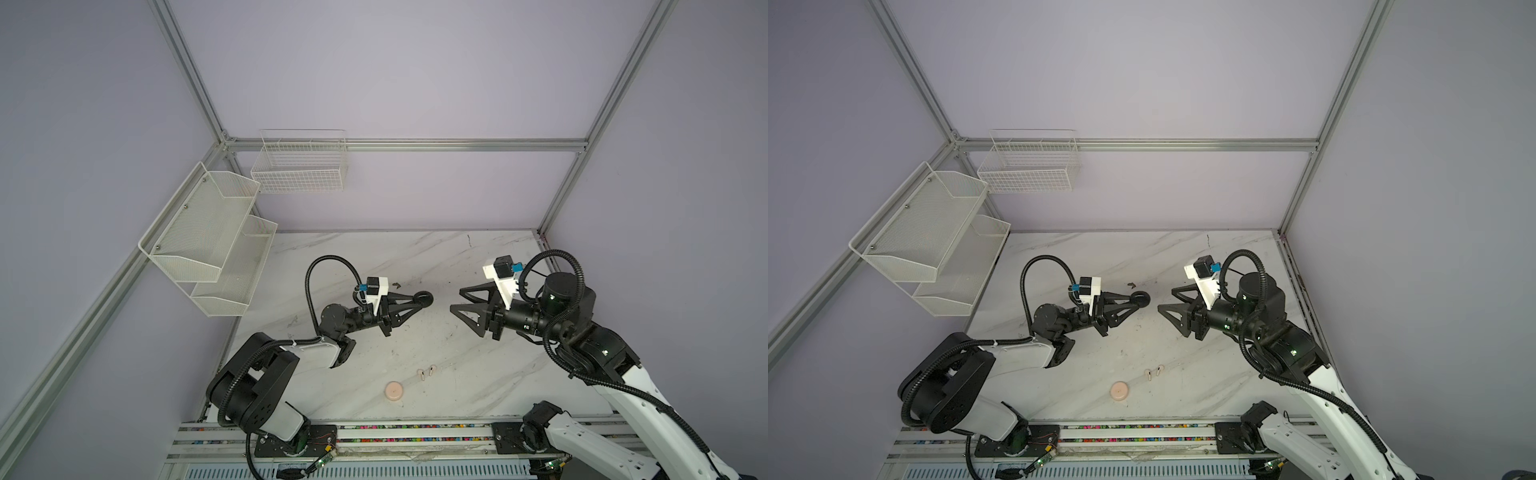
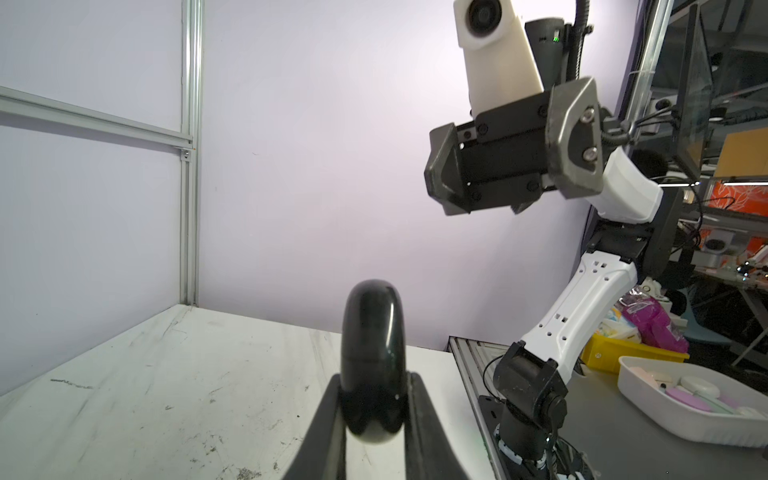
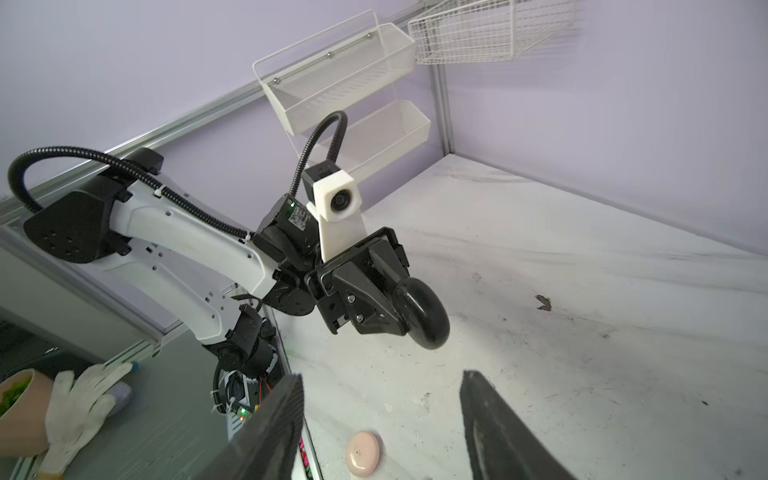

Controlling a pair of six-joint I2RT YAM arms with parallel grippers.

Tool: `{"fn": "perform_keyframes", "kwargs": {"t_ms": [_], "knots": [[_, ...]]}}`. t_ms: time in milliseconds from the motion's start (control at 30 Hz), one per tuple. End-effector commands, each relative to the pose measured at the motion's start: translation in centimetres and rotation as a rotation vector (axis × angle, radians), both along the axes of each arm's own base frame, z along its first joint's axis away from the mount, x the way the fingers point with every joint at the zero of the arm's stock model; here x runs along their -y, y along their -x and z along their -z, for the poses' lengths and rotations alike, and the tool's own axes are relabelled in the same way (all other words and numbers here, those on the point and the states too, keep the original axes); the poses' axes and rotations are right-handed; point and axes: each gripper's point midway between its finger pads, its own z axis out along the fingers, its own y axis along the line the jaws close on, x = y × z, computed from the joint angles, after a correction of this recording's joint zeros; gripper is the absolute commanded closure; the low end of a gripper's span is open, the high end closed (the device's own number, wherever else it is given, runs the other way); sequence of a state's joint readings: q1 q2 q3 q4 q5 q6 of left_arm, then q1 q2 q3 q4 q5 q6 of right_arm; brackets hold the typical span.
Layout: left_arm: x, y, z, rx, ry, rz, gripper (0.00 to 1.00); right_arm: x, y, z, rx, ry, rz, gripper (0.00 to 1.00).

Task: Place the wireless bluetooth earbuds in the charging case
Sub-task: 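Move the right gripper over the closed case and close it on the case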

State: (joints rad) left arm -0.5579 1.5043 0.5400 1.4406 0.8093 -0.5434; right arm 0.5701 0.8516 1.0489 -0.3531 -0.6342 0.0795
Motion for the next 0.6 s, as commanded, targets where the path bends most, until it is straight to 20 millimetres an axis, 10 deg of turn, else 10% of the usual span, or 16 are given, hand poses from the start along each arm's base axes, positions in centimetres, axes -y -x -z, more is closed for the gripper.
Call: {"fn": "perform_keyframes", "kwargs": {"t_ms": [0,567], "knots": [[-1.2,0.7,-0.9,-0.030,0.047,0.002,1.00,-2.5,0.4,0.2,-0.005,-0.086,-0.161,0.37],[-0.8,0.0,-1.0,-0.068,0.035,0.054,1.00,-4.5,-1.6,2.6,-0.009,-0.082,-0.233,0.52]]}}
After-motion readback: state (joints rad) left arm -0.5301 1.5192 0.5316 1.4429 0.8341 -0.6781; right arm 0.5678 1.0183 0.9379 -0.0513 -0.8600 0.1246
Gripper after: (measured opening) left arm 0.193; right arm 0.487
